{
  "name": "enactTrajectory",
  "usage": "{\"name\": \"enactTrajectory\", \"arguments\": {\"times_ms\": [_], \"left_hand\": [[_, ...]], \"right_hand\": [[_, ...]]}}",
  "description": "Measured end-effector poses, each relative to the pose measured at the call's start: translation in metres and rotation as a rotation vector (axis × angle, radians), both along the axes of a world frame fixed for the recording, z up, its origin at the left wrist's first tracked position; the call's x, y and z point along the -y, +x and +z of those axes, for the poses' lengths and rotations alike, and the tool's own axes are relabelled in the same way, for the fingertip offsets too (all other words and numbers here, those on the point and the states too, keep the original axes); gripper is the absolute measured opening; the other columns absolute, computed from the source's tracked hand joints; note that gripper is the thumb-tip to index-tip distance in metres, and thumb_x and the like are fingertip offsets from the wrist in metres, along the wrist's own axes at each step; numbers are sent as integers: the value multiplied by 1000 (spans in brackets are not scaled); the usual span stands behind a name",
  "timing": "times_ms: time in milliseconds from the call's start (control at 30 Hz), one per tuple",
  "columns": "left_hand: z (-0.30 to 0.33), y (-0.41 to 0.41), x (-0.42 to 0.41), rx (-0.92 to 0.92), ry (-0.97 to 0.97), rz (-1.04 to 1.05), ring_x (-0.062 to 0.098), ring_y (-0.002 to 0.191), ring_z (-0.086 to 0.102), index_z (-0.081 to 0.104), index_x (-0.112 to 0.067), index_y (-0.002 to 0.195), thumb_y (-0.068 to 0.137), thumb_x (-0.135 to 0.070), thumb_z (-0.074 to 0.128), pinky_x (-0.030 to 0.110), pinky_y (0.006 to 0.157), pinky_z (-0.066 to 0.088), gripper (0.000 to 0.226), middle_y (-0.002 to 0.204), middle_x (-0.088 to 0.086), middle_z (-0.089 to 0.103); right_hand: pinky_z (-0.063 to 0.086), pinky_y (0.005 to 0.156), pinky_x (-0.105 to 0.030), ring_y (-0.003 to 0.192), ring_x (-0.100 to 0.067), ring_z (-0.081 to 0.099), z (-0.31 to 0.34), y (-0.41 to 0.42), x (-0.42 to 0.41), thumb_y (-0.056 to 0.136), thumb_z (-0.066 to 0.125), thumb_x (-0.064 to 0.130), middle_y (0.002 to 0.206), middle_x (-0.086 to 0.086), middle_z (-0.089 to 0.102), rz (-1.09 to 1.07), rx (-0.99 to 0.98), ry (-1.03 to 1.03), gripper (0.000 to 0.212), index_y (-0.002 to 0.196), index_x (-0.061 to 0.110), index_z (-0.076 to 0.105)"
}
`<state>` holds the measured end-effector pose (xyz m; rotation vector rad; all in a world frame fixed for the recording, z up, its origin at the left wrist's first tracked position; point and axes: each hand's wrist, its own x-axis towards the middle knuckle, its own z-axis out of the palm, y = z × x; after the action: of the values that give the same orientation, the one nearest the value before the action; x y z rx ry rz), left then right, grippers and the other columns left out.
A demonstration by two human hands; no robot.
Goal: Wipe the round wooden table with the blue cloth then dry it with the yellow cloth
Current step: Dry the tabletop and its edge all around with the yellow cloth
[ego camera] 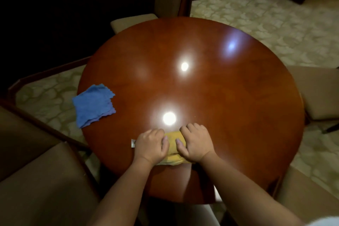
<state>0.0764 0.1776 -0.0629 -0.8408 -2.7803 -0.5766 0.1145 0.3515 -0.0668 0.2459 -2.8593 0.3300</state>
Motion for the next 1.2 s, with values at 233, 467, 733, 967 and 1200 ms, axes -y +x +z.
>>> {"name": "enactTrajectory", "arguments": {"times_ms": [233,467,733,967,1200], "left_hand": [[-7,-12,0,-8,16,-24,26,46,51,52,-12,60,79,-27,40,27,41,36,27,54,4,50],[-14,-60,-9,-21,61,75,27,46,49,51,-9,59,81,-25,38,30,40,37,29,54,6,49],[-18,-169,-23,-62,74,246,30,46,50,51,-9,60,82,-25,35,29,41,35,31,54,8,51],[-16,-230,-28,-82,76,349,32,47,51,50,-8,59,80,-26,34,26,43,30,32,53,11,53],[-7,-168,-15,-33,18,298,31,47,52,49,-8,59,81,-28,34,28,42,34,33,53,9,53]], "right_hand": [[30,53,-32,56,-27,47,-3,-20,-8,81,41,47,65,-5,49,93,-21,-5,41,72,10,57],[30,53,-33,56,-27,46,-7,-90,-21,83,40,49,65,-6,48,209,-17,-17,44,75,9,57],[31,53,-32,55,-29,48,-6,-222,-32,85,39,46,65,-9,50,316,-79,-32,44,75,7,56],[38,51,-36,53,-31,49,-7,-292,-31,84,38,46,63,-11,52,358,-122,-29,45,74,7,57],[35,52,-34,55,-31,51,-3,-216,-17,81,38,47,63,-11,53,238,-71,-6,44,73,8,57]]}}
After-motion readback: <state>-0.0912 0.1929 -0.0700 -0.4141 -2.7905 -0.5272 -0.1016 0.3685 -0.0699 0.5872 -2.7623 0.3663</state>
